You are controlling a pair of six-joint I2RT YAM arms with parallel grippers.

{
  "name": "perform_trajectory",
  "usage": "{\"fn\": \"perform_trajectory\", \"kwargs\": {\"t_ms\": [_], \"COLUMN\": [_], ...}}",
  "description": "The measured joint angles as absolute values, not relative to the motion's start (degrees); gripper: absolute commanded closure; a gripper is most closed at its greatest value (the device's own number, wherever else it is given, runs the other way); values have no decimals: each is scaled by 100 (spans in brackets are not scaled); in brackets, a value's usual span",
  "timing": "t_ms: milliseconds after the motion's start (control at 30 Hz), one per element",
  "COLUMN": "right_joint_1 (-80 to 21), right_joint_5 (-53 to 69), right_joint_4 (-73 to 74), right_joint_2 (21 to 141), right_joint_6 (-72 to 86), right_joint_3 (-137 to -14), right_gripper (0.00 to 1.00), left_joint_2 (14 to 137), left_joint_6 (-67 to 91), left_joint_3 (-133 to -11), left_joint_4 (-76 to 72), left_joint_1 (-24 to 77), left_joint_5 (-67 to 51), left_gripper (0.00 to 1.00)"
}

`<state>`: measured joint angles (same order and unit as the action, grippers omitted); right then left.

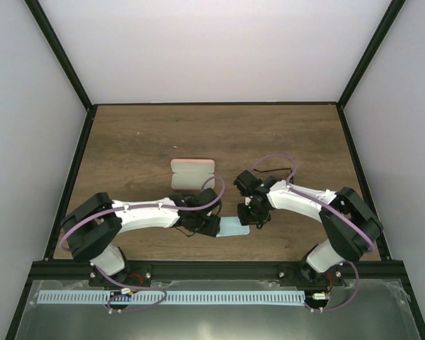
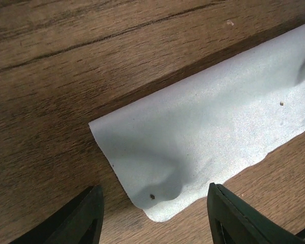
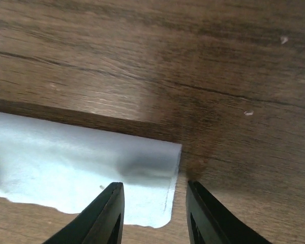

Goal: Organize the sunglasses
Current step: Pick up the glasses cleaning cloth from the center of the board.

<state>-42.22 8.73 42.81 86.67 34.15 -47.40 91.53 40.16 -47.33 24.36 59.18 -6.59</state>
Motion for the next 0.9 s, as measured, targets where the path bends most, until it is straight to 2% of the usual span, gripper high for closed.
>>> {"fn": "perform_trajectory", "kwargs": {"t_ms": [100, 200, 400, 633, 900], "right_joint_1": [-4222, -4222, -4219, -4219, -4219], "right_joint_5": [880, 895, 941, 947, 954], "right_joint_4": [4235, 4195, 4123, 4095, 4088], "right_joint_2": [8803, 8803, 8831, 8847, 8847], "right_joint_6": [3413, 3389, 3378, 3363, 3363], "right_joint_3": [-4654, -4654, -4633, -4633, -4633], "right_gripper": [70, 83, 96, 99, 99], "left_joint_2": [9166, 9168, 9174, 9177, 9231], "left_joint_6": [4062, 4086, 4119, 4174, 4296], "left_joint_3": [-4746, -4755, -4768, -4779, -4779], "left_joint_4": [2418, 2414, 2414, 2410, 2386], "left_joint_1": [5918, 5920, 5920, 5920, 5918], "left_joint_5": [-666, -668, -668, -624, -585], "left_gripper": [42, 41, 37, 38, 60]}}
